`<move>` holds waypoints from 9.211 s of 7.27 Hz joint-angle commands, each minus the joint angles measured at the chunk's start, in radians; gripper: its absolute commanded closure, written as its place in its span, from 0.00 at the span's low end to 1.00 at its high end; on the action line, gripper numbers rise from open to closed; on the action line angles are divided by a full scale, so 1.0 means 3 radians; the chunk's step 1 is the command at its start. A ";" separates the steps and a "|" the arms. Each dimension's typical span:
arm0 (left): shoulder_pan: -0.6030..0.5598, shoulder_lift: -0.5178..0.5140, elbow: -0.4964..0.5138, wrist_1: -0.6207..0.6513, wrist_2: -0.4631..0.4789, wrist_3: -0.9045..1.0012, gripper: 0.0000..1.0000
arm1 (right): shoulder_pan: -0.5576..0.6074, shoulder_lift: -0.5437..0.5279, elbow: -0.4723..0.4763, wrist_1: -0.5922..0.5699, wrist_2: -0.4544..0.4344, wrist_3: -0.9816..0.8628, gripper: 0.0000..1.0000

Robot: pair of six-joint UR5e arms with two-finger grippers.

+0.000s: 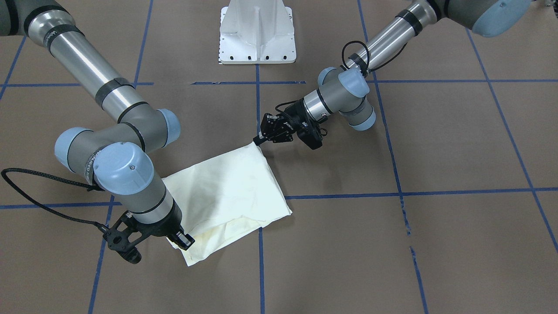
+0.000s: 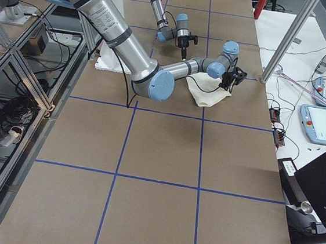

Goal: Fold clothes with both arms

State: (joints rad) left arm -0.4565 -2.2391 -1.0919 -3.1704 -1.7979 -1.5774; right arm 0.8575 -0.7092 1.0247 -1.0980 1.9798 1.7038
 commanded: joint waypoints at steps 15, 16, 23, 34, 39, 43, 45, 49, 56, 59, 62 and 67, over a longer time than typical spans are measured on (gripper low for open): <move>-0.0125 -0.0298 -0.0436 0.1845 0.0701 0.0204 1.00 | 0.0220 -0.0688 0.0936 0.0004 0.0411 -0.0176 0.00; -0.0125 -0.0237 -0.0420 0.1900 0.0711 0.0287 1.00 | 0.0230 -0.0688 0.0956 -0.0001 0.0416 -0.0177 0.00; -0.0002 0.0090 -0.0997 0.2392 0.0685 0.0273 1.00 | 0.0256 -0.0775 0.1007 0.0004 0.0436 -0.0183 0.00; -0.2668 0.1783 -0.2569 0.4322 -0.1368 0.4225 1.00 | 0.1966 -0.2717 0.1999 -0.0352 0.1433 -0.4277 0.00; -0.3535 0.2102 -0.2583 0.5770 -0.1626 0.5277 0.00 | 0.2500 -0.2744 0.2015 -0.1878 0.1204 -0.6452 0.00; -0.3520 0.2524 -0.2655 0.5695 -0.1707 0.5821 0.00 | 0.2490 -0.2800 0.1979 -0.1877 0.1254 -0.6400 0.00; -0.3510 0.2483 -0.2630 0.5700 -0.1789 0.5821 0.00 | 0.2490 -0.2851 0.1989 -0.1842 0.1255 -0.6400 0.00; -0.3515 0.2463 -0.2685 0.5710 -0.1764 0.5815 0.00 | 0.2312 -0.2851 0.1917 -0.1837 0.1208 -0.6375 0.00; -0.3515 0.2468 -0.2399 0.5446 -0.1953 0.5447 0.00 | 0.2086 -0.2856 0.1969 -0.1546 0.1239 -0.5467 0.00; -0.3515 0.2427 -0.2476 0.5388 -0.1953 0.5432 0.00 | 0.2060 -0.2989 0.1953 -0.1229 0.1244 -0.5434 0.00; -0.3510 0.2284 -0.2486 0.5388 -0.1933 0.5442 0.00 | 0.2060 -0.2949 0.1973 -0.1213 0.1244 -0.5439 0.00; -0.3510 0.2279 -0.2435 0.5368 -0.1922 0.5468 0.00 | 0.2066 -0.2954 0.2137 -0.1213 0.1204 -0.5434 0.00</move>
State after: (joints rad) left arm -1.5095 -1.5548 -1.8238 -1.5580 -2.3750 0.0620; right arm 1.4770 -1.5940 1.6545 -1.4618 2.3457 0.0731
